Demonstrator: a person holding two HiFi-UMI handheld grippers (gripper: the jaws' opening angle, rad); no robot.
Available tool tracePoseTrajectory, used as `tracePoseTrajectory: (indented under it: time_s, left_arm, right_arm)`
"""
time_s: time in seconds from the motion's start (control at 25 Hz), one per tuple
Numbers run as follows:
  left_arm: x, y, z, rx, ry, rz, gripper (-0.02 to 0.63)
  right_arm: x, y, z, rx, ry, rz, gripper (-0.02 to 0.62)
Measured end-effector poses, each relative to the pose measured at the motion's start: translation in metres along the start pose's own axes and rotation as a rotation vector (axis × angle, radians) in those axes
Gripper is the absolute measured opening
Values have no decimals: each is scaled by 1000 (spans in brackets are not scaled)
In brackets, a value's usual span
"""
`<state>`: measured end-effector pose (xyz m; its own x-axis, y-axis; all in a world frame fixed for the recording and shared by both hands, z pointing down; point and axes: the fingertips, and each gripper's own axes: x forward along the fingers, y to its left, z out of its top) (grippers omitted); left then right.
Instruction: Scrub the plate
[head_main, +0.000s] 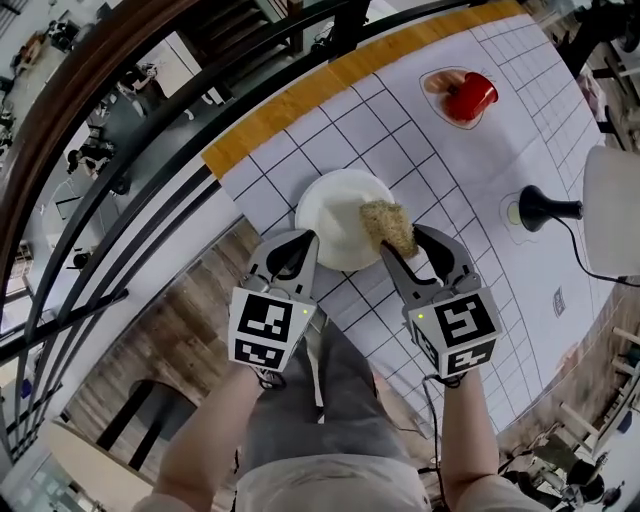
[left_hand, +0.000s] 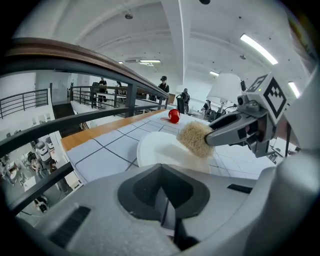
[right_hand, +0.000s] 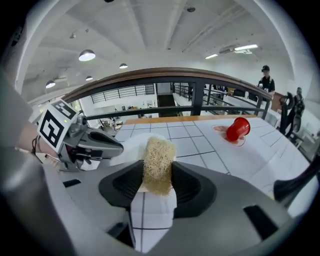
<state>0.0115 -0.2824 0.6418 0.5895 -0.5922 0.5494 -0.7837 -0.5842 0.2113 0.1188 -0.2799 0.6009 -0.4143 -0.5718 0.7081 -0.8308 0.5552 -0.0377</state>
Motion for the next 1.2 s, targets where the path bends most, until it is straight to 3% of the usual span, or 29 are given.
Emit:
tracePoseTrajectory:
  time_s: [0.24, 0.48, 0.68, 0.84, 1.2]
  left_arm:
    - [3, 2, -2, 11, 33, 41, 14]
    - [-14, -6, 23, 26, 33, 42, 14]
    - [-44, -18, 75, 29, -71, 42, 14]
    - [-71, -22, 115, 17, -160, 53, 14]
    - [-149, -43, 211, 106, -350, 82, 14]
  right_arm:
    - [-5, -40, -7, -176, 103, -162, 178]
    - [-33, -41, 10, -140, 37, -211, 178]
    - [-63, -26, 34, -162, -6, -222, 178]
    - [-94, -18, 69, -144, -102, -241, 178]
    - [-176, 10, 156, -115, -333, -246, 178]
